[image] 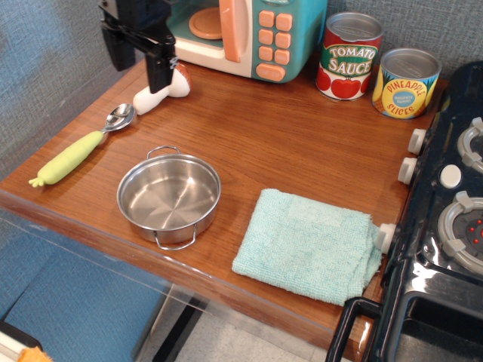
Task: Place the baster behind the spoon.
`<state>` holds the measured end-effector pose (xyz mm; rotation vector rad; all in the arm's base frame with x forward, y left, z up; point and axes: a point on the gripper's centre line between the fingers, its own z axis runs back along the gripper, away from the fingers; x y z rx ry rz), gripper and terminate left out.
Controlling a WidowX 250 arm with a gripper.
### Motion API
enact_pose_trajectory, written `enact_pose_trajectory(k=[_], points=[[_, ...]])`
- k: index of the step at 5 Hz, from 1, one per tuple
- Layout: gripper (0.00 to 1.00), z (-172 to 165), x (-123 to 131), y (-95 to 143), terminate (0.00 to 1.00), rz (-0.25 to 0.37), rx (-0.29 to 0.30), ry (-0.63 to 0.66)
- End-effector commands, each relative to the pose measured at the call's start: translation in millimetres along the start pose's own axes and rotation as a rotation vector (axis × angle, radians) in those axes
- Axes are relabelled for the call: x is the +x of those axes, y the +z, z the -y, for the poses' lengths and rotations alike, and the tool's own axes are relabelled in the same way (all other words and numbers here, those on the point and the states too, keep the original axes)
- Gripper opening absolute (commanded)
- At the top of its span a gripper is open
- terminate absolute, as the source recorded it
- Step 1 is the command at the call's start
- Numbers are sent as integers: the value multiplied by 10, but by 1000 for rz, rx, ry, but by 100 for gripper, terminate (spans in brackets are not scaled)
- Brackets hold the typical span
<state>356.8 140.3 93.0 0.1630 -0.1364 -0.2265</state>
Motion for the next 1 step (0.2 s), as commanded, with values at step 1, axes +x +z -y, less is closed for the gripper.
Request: enact_pose_trajectory(k=[1], points=[[100, -56, -43, 261, 100, 58, 39, 2]])
